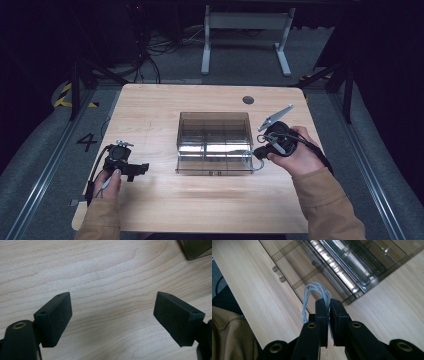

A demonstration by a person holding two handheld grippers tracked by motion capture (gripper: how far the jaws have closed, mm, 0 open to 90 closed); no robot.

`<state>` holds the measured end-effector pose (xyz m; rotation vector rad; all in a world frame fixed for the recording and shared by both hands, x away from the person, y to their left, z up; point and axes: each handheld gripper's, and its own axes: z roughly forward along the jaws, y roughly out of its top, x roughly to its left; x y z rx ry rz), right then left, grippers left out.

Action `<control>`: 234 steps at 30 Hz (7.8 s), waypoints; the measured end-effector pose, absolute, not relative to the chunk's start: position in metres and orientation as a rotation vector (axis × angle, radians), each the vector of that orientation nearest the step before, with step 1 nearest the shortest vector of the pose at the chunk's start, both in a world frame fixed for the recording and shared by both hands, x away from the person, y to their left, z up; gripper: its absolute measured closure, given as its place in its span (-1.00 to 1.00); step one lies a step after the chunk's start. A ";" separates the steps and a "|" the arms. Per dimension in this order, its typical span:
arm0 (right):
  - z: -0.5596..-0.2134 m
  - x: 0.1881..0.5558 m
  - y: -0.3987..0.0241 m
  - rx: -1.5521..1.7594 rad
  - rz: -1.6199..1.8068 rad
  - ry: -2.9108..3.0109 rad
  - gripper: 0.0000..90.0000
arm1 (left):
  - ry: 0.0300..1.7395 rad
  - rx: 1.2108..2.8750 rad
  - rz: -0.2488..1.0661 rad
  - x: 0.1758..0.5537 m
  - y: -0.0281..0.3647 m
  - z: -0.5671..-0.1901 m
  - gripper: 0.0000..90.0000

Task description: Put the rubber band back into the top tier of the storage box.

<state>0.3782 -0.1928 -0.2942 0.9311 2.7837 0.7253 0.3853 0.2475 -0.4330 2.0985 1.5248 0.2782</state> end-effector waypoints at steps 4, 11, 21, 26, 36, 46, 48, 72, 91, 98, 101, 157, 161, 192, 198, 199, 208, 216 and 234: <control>-0.292 0.381 -0.180 0.894 0.731 2.801 0.91 | 1.527 2.092 0.275 0.385 0.248 -0.433 -0.64; -0.291 0.387 -0.163 0.844 0.738 2.824 0.91 | 1.526 2.094 0.273 0.385 0.248 -0.433 -0.64; -0.292 0.396 -0.142 0.804 0.744 2.853 0.91 | 1.524 2.093 0.273 0.385 0.249 -0.433 -0.64; -0.293 0.400 -0.133 0.785 0.746 2.860 0.91 | 1.527 2.086 0.275 0.384 0.249 -0.433 -0.64; -0.299 0.407 -0.120 0.761 0.747 2.878 0.91 | 1.523 2.084 0.269 0.385 0.250 -0.433 -0.64; -0.308 0.414 -0.107 0.732 0.745 2.898 0.91 | 1.521 2.086 0.271 0.385 0.251 -0.432 -0.64; -0.311 0.415 -0.105 0.728 0.744 2.904 0.91 | 1.523 2.083 0.271 0.385 0.251 -0.432 -0.64; -0.336 0.425 -0.095 0.715 0.699 2.943 0.91 | 1.522 2.081 0.266 0.385 0.251 -0.432 -0.64; -0.351 0.429 -0.094 0.759 0.657 2.962 0.90 | 1.520 2.085 0.266 0.385 0.251 -0.432 -0.64; -0.355 0.431 -0.094 0.774 0.625 2.957 0.90 | 1.521 2.083 0.268 0.385 0.250 -0.432 -0.64; -0.356 0.431 -0.094 0.767 0.622 2.950 0.85 | 1.521 2.081 0.266 0.385 0.250 -0.432 -0.64; -0.318 0.410 -0.198 0.948 0.851 2.716 0.44 | 1.531 2.075 0.268 0.384 0.251 -0.433 -0.64; -0.318 0.409 -0.215 0.987 0.858 2.692 0.43 | 1.536 2.076 0.270 0.384 0.251 -0.434 -0.64; -0.364 0.429 -0.304 1.242 0.819 2.544 0.29 | 1.554 2.071 0.268 0.385 0.254 -0.437 -0.64; -0.377 0.429 -0.315 1.252 0.808 2.548 0.29 | 1.557 2.070 0.270 0.385 0.253 -0.438 -0.64; -0.380 0.428 -0.317 1.255 0.806 2.551 0.28 | 1.558 2.070 0.270 0.385 0.253 -0.438 -0.64; -0.397 0.425 -0.325 1.272 0.818 2.546 0.27 | 1.562 2.071 0.269 0.385 0.253 -0.438 -0.64; -0.418 0.420 -0.324 1.268 0.806 2.560 0.27 | 1.556 2.079 0.270 0.386 0.252 -0.439 -0.64; -0.443 0.402 -0.321 1.235 0.879 2.524 0.27 | 1.558 2.091 0.270 0.387 0.251 -0.441 -0.64</control>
